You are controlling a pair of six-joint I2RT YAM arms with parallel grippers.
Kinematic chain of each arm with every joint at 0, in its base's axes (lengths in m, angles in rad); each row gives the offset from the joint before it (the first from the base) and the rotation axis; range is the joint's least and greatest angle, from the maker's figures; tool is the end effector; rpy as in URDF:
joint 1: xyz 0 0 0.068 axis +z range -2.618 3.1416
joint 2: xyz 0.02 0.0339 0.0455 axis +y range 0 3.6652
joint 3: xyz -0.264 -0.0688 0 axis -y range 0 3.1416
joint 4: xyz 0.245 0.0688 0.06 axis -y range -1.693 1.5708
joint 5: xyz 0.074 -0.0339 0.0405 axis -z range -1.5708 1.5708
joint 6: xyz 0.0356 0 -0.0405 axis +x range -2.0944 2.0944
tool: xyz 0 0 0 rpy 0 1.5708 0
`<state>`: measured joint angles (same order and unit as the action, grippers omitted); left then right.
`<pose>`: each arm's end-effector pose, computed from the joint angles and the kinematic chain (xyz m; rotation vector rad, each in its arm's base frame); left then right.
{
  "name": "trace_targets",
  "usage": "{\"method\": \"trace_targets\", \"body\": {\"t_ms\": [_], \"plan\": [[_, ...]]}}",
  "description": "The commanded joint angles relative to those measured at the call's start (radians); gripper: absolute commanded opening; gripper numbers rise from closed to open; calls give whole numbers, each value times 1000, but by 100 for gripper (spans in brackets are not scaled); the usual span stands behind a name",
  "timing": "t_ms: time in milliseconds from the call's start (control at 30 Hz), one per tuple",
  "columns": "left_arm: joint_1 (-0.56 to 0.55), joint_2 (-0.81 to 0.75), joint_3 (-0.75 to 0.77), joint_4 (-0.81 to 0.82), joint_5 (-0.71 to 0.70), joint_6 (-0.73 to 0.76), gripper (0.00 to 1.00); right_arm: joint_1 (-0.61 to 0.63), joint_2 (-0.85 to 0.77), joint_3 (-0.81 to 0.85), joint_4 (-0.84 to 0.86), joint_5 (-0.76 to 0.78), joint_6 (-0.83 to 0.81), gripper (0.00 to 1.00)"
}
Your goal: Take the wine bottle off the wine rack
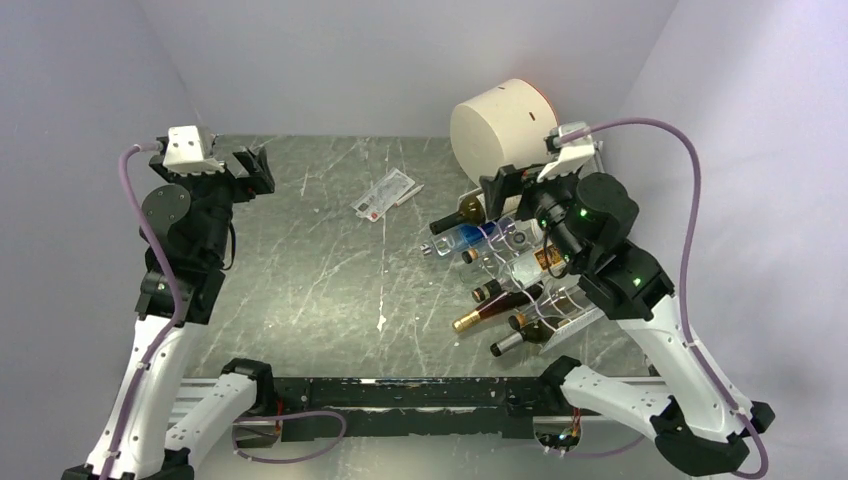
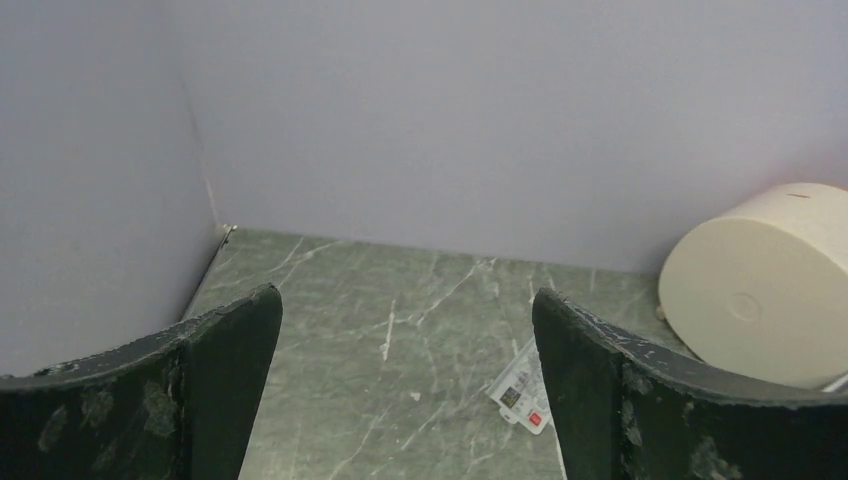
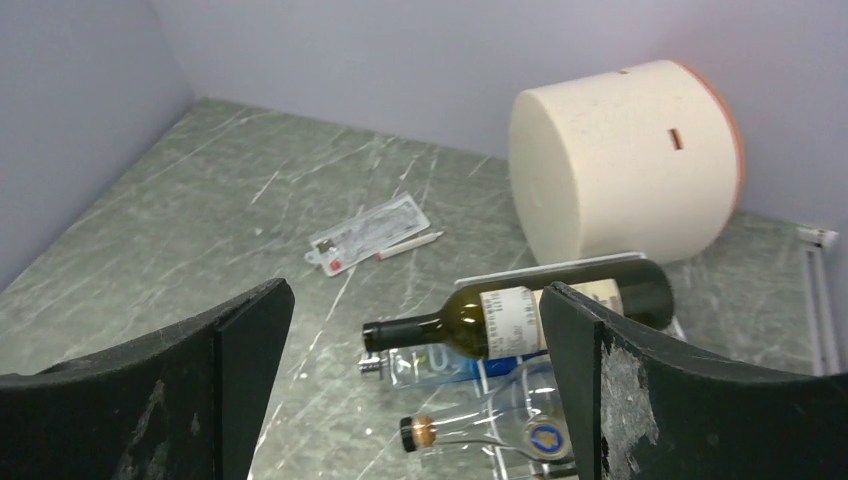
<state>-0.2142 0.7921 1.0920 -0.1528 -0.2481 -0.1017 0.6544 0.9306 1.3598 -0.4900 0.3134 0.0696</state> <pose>0.1565 -0.0251 0.4470 -0.1245 1.4233 -0.0837 0.1398 0.0934 0.4752 -0.2362 1.6199 0.3003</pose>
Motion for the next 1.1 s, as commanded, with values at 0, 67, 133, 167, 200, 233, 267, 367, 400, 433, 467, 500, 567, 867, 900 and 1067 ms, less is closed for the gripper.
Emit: {"method": "trace_targets", "body": {"t_ms": [0,67,133,167,200,233,267,367,400,433,467,500,567,867,900,1067], "plan": [[67,1,-45,79,60,-59,99,79,-24,-51,110,41,0,100],[91,5,-66,95,81,-73,99,114,-25,-71,129,62,2,100],[110,9,-83,113,102,-86,99,141,-18,-77,133,81,4,100],[115,10,-89,120,109,-90,99,154,-15,-79,136,88,4,100],[119,11,-95,127,116,-94,99,164,-8,-77,135,100,8,100],[122,11,-103,134,122,-97,99,174,0,-76,134,119,22,100],[124,10,-109,141,129,-99,99,184,8,-72,130,136,39,100],[120,7,-125,164,147,-98,99,205,40,-50,112,151,53,100],[114,4,-131,174,153,-96,99,210,54,-37,96,151,51,100],[108,3,-137,185,161,-92,99,214,69,-24,79,150,44,100],[99,1,-145,199,171,-86,99,217,86,-10,59,148,38,100],[92,1,-154,216,187,-77,99,221,106,10,36,141,31,100],[70,1,-167,240,220,-60,99,227,145,53,-19,105,8,100],[-34,-1,-186,290,270,-71,99,234,123,-1,20,70,37,100],[-40,-3,-186,293,270,-70,99,234,111,-20,37,52,42,100],[-58,-28,-203,326,258,-77,99,236,105,-76,74,49,58,100]]}}
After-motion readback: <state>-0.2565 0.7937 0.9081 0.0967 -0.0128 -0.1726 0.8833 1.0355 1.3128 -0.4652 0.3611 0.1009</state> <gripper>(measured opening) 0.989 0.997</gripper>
